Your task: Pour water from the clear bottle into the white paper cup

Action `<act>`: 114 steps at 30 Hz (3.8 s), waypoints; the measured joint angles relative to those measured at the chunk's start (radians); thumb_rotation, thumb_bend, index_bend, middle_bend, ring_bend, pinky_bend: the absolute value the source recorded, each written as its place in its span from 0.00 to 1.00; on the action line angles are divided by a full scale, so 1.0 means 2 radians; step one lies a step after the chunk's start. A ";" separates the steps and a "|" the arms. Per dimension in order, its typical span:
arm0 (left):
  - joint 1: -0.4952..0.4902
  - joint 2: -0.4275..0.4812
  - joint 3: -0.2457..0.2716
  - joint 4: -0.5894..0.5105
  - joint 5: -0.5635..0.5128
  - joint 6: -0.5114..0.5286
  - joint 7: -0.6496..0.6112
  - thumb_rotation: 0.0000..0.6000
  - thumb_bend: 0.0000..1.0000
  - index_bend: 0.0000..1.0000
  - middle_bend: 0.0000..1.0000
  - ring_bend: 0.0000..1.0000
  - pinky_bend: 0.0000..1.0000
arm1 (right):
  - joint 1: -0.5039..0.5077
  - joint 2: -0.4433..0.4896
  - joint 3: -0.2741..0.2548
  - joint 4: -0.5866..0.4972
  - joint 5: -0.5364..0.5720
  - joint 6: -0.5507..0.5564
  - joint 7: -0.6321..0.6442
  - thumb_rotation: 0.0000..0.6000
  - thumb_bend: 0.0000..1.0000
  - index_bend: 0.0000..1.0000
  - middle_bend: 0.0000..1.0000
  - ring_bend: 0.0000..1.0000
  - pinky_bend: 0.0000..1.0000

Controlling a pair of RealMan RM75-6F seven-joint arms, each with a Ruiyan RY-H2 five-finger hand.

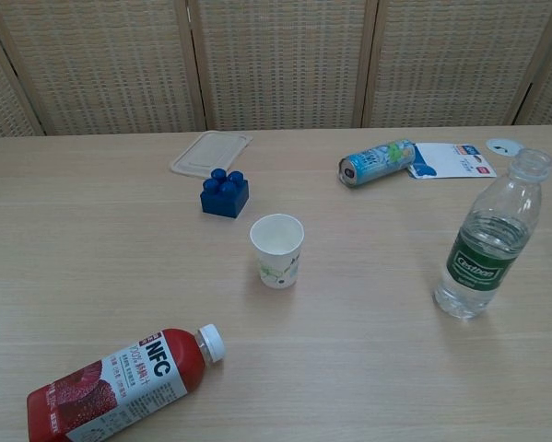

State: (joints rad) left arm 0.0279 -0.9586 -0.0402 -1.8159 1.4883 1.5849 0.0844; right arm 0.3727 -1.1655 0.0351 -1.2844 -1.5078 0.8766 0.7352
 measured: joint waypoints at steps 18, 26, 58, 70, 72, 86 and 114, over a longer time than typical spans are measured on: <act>-0.015 -0.002 -0.010 0.002 -0.034 -0.030 0.005 1.00 0.07 0.00 0.00 0.00 0.00 | 0.050 -0.133 -0.004 0.095 -0.034 0.008 0.080 1.00 0.00 0.00 0.00 0.00 0.00; -0.019 -0.001 -0.012 0.001 -0.043 -0.035 0.006 1.00 0.10 0.00 0.00 0.00 0.00 | 0.066 -0.165 0.001 0.110 -0.038 0.029 0.125 1.00 0.00 0.00 0.00 0.00 0.00; -0.025 0.002 -0.015 0.004 -0.055 -0.044 -0.006 1.00 0.10 0.00 0.00 0.00 0.00 | 0.078 -0.255 0.016 0.136 0.000 0.057 0.105 1.00 0.66 0.56 0.55 0.44 0.64; -0.026 0.005 -0.016 0.002 -0.057 -0.046 -0.012 1.00 0.10 0.00 0.00 0.00 0.00 | 0.083 -0.243 0.036 0.112 0.006 0.087 -0.009 1.00 0.67 0.56 0.55 0.45 0.65; -0.027 0.005 -0.016 0.002 -0.058 -0.048 -0.013 1.00 0.10 0.00 0.00 0.00 0.00 | 0.086 -0.241 0.043 0.108 0.012 0.090 -0.059 1.00 0.70 0.56 0.55 0.45 0.65; -0.030 0.007 -0.017 0.003 -0.061 -0.051 -0.018 1.00 0.10 0.00 0.00 0.00 0.00 | 0.131 -0.205 0.090 0.007 0.099 0.060 -0.473 1.00 0.85 0.56 0.55 0.46 0.68; -0.037 0.017 -0.017 0.003 -0.070 -0.069 -0.041 1.00 0.10 0.00 0.00 0.00 0.00 | 0.208 -0.280 0.126 -0.064 0.361 0.125 -0.839 1.00 0.86 0.56 0.55 0.48 0.70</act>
State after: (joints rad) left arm -0.0457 -0.9238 -0.0749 -1.8091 1.3491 1.4470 0.0026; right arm 0.7888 -1.7251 0.2874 -1.4122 -0.7862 1.1256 -0.9434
